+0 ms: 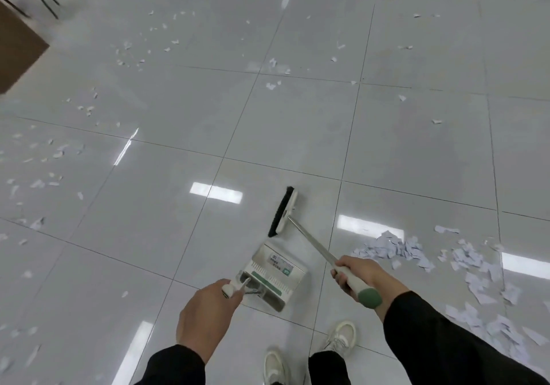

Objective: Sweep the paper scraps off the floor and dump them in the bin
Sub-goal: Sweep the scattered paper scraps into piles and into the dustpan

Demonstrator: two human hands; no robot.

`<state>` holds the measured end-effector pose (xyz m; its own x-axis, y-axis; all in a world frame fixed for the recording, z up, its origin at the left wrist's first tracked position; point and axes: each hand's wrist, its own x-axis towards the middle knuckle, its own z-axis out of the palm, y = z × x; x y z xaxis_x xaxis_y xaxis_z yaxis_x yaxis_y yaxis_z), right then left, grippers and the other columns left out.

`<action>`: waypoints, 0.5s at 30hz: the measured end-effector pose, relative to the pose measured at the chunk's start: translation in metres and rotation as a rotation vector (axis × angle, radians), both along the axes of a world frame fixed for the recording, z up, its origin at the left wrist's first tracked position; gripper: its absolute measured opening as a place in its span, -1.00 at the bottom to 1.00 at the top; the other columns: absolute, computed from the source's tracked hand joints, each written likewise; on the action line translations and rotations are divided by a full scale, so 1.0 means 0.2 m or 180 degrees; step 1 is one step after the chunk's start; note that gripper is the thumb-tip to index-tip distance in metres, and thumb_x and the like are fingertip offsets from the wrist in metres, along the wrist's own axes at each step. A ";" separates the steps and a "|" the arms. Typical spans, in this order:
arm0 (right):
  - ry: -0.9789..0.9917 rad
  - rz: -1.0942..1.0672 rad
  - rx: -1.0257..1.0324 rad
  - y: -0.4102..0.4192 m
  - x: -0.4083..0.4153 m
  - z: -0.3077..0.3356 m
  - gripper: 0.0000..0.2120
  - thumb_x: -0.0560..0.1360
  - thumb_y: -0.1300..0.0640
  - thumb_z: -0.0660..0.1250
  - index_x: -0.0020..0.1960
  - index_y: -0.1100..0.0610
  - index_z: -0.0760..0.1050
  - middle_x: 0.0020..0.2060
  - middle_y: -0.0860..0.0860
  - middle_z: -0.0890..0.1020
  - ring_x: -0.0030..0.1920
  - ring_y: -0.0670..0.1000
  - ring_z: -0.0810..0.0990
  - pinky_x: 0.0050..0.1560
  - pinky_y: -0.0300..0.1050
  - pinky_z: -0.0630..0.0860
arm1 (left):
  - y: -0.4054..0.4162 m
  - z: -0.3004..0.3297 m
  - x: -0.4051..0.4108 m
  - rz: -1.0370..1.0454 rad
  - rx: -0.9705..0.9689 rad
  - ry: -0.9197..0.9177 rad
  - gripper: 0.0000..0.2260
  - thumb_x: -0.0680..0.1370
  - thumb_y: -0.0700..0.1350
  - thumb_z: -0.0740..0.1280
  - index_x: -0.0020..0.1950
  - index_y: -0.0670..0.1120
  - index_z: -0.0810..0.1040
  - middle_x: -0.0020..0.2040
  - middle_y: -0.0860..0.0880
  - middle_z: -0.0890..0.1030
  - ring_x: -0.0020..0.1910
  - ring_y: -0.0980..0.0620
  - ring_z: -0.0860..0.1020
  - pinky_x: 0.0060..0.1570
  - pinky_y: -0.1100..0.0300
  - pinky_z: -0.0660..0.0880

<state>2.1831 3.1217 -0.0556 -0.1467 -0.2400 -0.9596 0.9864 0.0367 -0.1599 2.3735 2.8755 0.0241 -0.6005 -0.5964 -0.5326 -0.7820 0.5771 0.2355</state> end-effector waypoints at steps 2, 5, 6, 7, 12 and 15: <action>-0.0045 -0.0100 0.0072 0.10 -0.01 0.01 -0.93 0.63 0.30 0.21 0.06 0.32 0.40 -0.30 0.21 0.50 -0.64 -0.03 0.41 -0.65 -0.28 0.44 | 0.00 -0.02 -0.02 -0.0048 -0.0013 -0.0019 -0.73 0.60 0.28 0.25 -0.18 0.16 0.51 -0.30 0.09 0.60 -0.28 0.13 0.55 -0.33 0.18 0.43; -0.0004 -0.0252 0.0244 0.33 -0.02 0.05 -0.89 0.62 0.29 0.24 0.12 0.32 0.43 -0.33 0.22 0.53 -0.63 -0.01 0.40 -0.64 -0.27 0.44 | 0.00 -0.03 -0.13 -0.0178 -0.0056 -0.0003 -0.70 0.60 0.29 0.24 -0.21 0.13 0.49 -0.31 0.09 0.59 -0.29 0.12 0.54 -0.33 0.19 0.41; 0.0033 -0.0334 0.0330 0.41 -0.01 0.09 -0.89 0.62 0.30 0.24 0.11 0.34 0.44 -0.34 0.21 0.54 -0.63 -0.01 0.39 -0.64 -0.27 0.43 | 0.01 -0.02 -0.17 -0.0264 -0.0012 0.0027 -0.69 0.60 0.28 0.25 -0.22 0.12 0.48 -0.32 0.08 0.59 -0.30 0.11 0.53 -0.33 0.19 0.41; 0.0081 -0.0393 0.0409 0.49 0.00 0.13 -0.88 0.62 0.30 0.24 0.09 0.36 0.45 -0.36 0.21 0.55 -0.63 -0.01 0.39 -0.64 -0.27 0.43 | 0.01 -0.03 -0.22 -0.0354 0.0031 0.0050 -0.69 0.60 0.27 0.25 -0.23 0.12 0.48 -0.32 0.08 0.59 -0.30 0.11 0.53 -0.33 0.19 0.40; 0.0145 -0.0701 0.0657 0.68 0.16 0.27 -0.91 0.61 0.33 0.23 -0.01 0.37 0.44 -0.36 0.22 0.55 -0.65 -0.01 0.39 -0.64 -0.28 0.43 | 0.01 0.00 -0.33 -0.0794 0.0173 0.0133 -0.73 0.61 0.26 0.26 -0.16 0.14 0.54 -0.28 0.10 0.60 -0.27 0.13 0.54 -0.32 0.20 0.41; 0.0150 -0.0935 0.0753 0.74 0.28 0.33 -0.92 0.62 0.33 0.21 0.00 0.35 0.42 -0.34 0.22 0.53 -0.66 -0.01 0.38 -0.65 -0.28 0.42 | 0.00 0.01 -0.39 -0.1115 0.0202 0.0169 -0.73 0.62 0.22 0.27 -0.18 0.12 0.52 -0.28 0.11 0.59 -0.28 0.12 0.53 -0.34 0.19 0.40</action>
<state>2.2399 3.2702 0.0098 -0.2215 0.0461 -0.9741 0.9522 -0.2054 -0.2262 2.2950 2.8750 0.0255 -0.7904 -0.3161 -0.5247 -0.5250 0.7909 0.3145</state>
